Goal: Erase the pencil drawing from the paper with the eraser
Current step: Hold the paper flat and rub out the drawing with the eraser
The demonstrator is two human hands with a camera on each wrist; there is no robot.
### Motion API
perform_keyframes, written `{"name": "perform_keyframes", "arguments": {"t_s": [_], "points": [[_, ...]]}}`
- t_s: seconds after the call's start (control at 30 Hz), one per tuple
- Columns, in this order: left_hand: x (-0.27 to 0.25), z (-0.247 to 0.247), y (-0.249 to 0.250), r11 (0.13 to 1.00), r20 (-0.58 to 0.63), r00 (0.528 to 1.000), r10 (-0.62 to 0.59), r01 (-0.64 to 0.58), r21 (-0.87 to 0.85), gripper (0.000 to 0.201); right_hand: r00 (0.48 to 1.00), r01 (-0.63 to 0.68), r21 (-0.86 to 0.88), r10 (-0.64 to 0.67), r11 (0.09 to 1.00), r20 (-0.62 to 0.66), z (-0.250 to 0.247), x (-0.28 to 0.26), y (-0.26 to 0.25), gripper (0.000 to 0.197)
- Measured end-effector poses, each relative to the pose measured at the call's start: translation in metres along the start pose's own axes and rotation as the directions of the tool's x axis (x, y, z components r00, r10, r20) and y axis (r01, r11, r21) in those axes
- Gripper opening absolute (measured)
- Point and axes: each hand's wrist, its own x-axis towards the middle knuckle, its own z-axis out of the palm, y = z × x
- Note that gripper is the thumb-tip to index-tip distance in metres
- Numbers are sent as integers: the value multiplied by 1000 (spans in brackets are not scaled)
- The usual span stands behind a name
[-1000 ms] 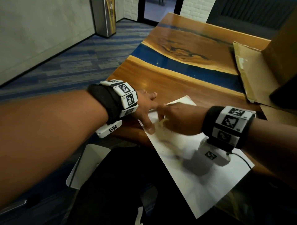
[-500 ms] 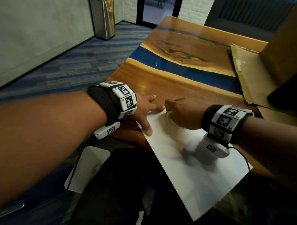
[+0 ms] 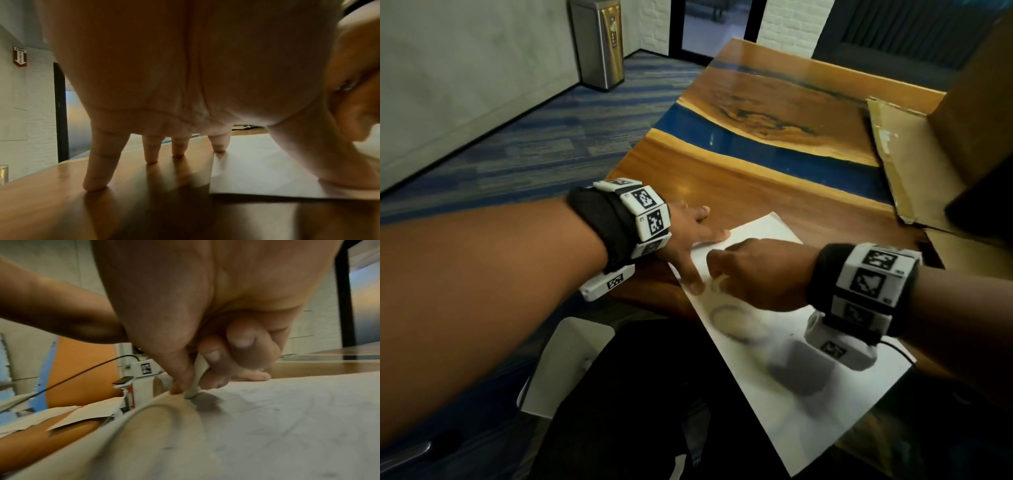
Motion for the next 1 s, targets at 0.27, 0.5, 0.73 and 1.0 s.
{"name": "perform_keyframes", "arguments": {"t_s": [0.27, 0.5, 0.73, 1.0], "points": [[1, 0, 0, 1000, 7, 1000, 5, -5, 15, 116, 998, 52, 9, -52, 999, -46, 4, 1, -11, 24], [-5, -5, 4, 1000, -34, 999, 19, -18, 9, 110, 976, -181, -27, 176, 983, -127, -9, 17, 27, 15], [-13, 18, 18, 993, -195, 975, 102, -112, -37, 107, 961, -243, 80, 251, 967, -115, -10, 18, 23, 16], [-20, 23, 21, 993, -107, 992, 66, -76, -87, 111, 997, 38, 124, -30, 992, -66, 0, 5, -4, 20]]}}
